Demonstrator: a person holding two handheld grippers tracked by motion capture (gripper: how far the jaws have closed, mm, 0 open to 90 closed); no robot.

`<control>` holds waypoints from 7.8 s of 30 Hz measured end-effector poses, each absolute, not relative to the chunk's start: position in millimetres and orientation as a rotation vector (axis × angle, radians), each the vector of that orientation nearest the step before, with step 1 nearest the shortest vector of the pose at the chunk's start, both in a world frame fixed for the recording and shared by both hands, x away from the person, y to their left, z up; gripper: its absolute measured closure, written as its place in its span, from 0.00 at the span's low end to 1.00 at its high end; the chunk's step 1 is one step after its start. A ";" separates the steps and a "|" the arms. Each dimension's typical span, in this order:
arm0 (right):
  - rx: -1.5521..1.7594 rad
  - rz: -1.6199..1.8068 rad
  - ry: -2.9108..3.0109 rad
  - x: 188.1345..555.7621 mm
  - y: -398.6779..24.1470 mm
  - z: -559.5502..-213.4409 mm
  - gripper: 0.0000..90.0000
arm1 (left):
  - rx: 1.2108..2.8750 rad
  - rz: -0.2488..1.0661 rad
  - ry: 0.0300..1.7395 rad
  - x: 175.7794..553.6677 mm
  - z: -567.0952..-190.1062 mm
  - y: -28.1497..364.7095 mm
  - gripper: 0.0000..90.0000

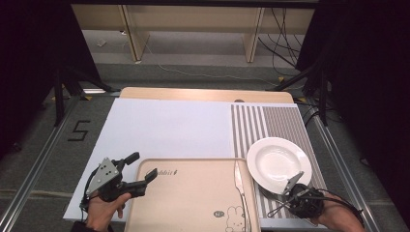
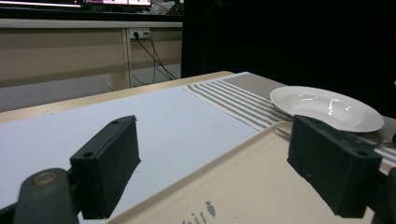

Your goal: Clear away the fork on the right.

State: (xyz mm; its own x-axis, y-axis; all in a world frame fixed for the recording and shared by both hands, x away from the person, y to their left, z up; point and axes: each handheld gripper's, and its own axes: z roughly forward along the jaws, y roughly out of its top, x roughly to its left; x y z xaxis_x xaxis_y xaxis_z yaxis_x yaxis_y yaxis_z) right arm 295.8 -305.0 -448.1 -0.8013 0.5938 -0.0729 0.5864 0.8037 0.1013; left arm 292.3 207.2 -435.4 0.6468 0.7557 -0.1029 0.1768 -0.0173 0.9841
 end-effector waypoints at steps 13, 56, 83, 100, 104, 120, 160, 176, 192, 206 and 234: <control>0.909 0.116 2.899 292.5 -301.2 -446.3 0.93 | 1.550 0.548 0.801 292.2 -435.3 207.3 0.18; 1.060 0.720 2.925 300.4 -288.5 -431.0 0.93 | 1.549 0.551 0.806 292.0 -435.5 207.8 0.18; 1.021 0.956 2.908 309.1 -243.1 -426.9 0.93 | 1.550 0.553 0.807 292.0 -435.7 208.1 0.18; 0.989 1.006 2.971 310.6 -210.9 -427.6 0.93 | 1.550 0.553 0.808 292.0 -435.7 208.4 0.18; 0.969 1.005 3.000 311.4 -201.6 -428.7 0.93 | 1.549 0.552 0.808 291.9 -435.8 208.5 0.18; 1.054 0.926 3.023 312.3 -173.4 -439.6 0.93 | 1.549 0.551 0.812 291.7 -436.1 208.9 0.18; 1.119 0.807 2.942 313.4 -146.1 -452.8 0.59 | 1.552 0.551 0.807 291.3 -436.1 209.1 0.18; 1.032 0.853 2.930 315.1 -123.7 -450.6 0.75 | 1.553 0.551 0.805 291.5 -436.3 208.9 0.18; 0.950 0.698 2.916 318.9 -105.8 -463.0 1.00 | 1.552 0.549 0.804 291.4 -436.3 209.0 0.18; 0.993 0.611 2.853 328.8 -126.4 -461.0 1.00 | 1.549 0.550 0.803 291.0 -436.0 209.4 0.18; 1.101 0.566 2.816 338.6 -157.5 -457.7 1.00 | 1.549 0.550 0.800 290.6 -435.7 209.5 0.18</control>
